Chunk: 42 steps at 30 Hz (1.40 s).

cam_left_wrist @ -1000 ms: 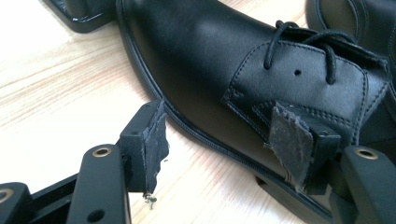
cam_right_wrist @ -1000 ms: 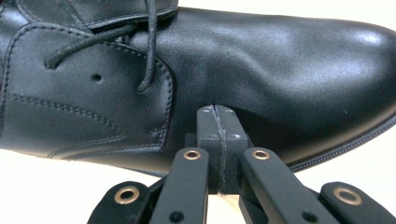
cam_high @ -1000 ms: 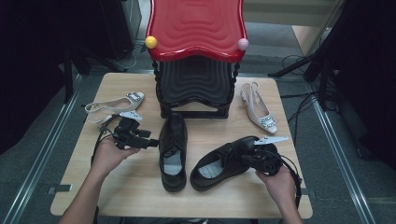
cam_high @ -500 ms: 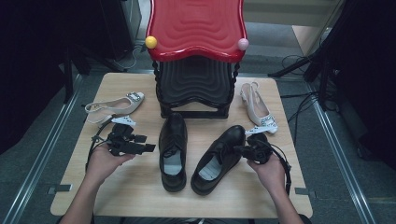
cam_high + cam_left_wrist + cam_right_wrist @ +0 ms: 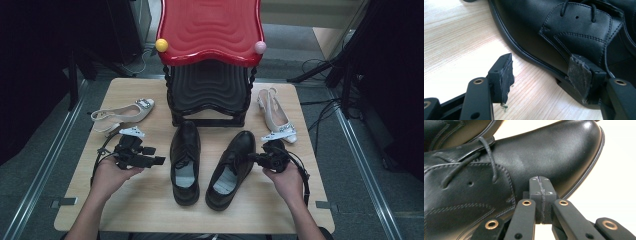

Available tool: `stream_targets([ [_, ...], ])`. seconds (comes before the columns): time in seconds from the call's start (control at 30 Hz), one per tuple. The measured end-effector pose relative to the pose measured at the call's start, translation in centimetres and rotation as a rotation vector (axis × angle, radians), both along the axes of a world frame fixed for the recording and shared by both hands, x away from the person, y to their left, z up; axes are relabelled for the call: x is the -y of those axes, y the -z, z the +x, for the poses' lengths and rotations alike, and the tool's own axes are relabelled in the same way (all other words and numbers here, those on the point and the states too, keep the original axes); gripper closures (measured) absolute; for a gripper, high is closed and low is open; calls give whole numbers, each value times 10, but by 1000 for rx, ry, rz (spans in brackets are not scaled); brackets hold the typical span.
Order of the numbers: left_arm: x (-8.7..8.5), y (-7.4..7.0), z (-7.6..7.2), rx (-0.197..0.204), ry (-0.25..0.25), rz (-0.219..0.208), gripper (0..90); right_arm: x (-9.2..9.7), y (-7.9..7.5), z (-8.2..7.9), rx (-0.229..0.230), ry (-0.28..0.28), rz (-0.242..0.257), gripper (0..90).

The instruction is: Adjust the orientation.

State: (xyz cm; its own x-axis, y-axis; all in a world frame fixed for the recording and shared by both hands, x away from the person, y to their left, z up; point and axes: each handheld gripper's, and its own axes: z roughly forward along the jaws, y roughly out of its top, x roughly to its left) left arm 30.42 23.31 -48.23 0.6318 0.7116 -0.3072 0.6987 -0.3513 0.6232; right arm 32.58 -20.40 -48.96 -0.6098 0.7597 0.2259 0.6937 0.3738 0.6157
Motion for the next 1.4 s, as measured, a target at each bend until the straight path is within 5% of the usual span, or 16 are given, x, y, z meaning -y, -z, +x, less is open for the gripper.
stream_targets([
  [0.37,2,2,14,0,1,7,372,4,1,-28,-16,-14,16,900],
  [0.63,2,2,24,1,-2,-5,375,-6,7,-46,-49,-74,-10,900],
  [1.4,4,3,16,4,-1,1,377,-22,10,-39,-47,-105,-8,900],
])
